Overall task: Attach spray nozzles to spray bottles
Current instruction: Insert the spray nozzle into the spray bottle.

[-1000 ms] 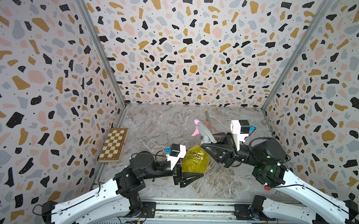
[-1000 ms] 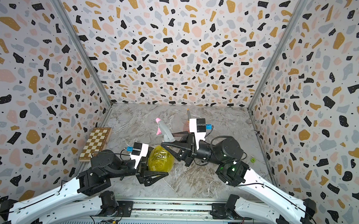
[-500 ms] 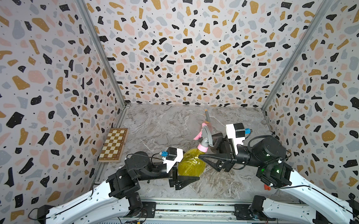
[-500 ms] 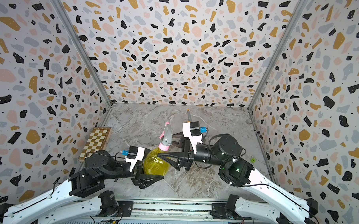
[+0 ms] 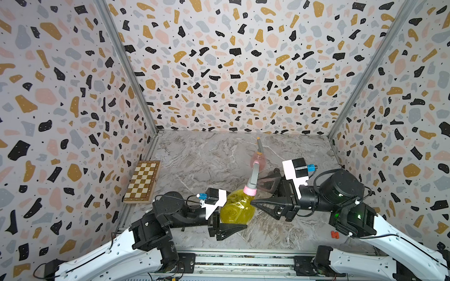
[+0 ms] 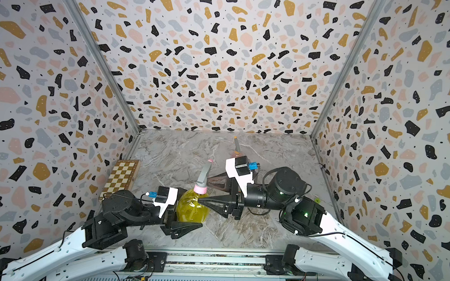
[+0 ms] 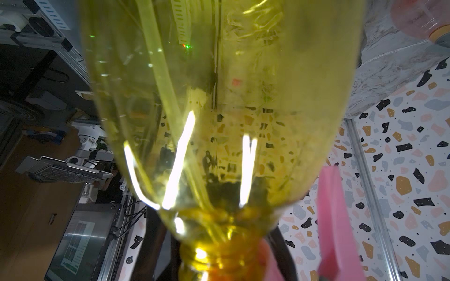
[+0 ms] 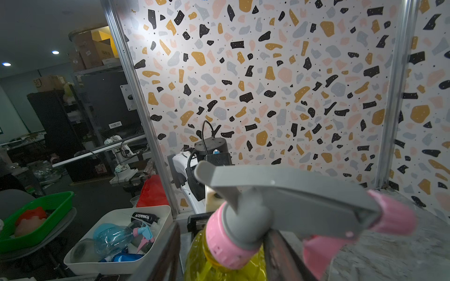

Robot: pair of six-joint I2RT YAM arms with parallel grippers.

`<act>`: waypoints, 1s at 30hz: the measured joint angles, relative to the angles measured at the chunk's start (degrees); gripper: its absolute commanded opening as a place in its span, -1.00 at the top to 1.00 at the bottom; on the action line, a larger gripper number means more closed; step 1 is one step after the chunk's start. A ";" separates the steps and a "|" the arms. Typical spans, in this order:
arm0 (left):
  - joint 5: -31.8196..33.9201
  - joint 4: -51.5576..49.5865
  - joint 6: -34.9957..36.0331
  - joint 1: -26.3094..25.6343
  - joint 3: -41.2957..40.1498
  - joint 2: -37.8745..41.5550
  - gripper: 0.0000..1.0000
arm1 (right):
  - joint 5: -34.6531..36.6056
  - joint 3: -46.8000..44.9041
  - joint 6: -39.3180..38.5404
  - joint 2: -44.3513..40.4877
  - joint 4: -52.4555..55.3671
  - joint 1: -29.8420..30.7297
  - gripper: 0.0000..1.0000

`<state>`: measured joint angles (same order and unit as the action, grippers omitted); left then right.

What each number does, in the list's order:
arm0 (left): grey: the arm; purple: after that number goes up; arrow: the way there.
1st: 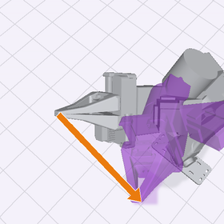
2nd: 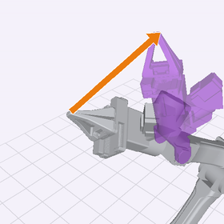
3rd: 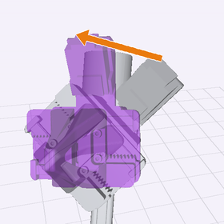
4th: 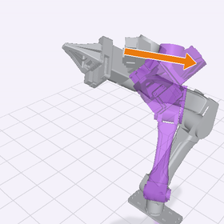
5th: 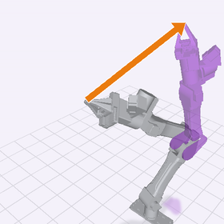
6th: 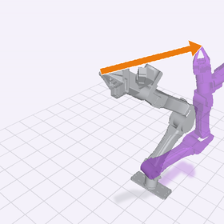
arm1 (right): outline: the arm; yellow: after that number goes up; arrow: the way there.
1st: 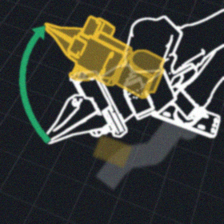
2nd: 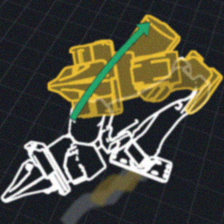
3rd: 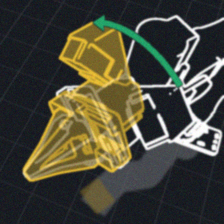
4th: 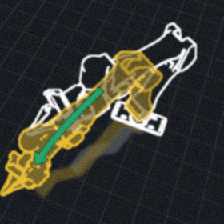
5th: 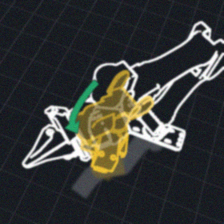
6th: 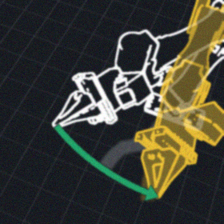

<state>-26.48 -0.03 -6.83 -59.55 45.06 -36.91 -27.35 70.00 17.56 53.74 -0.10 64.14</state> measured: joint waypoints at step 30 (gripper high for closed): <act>-0.44 -9.75 6.19 -0.26 4.50 2.82 1.00 | 10.54 4.13 -6.38 -3.93 12.17 7.02 -0.49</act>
<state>-26.92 -9.78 -0.64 -59.81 49.56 -34.09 -16.82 74.13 11.18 49.80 12.08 71.16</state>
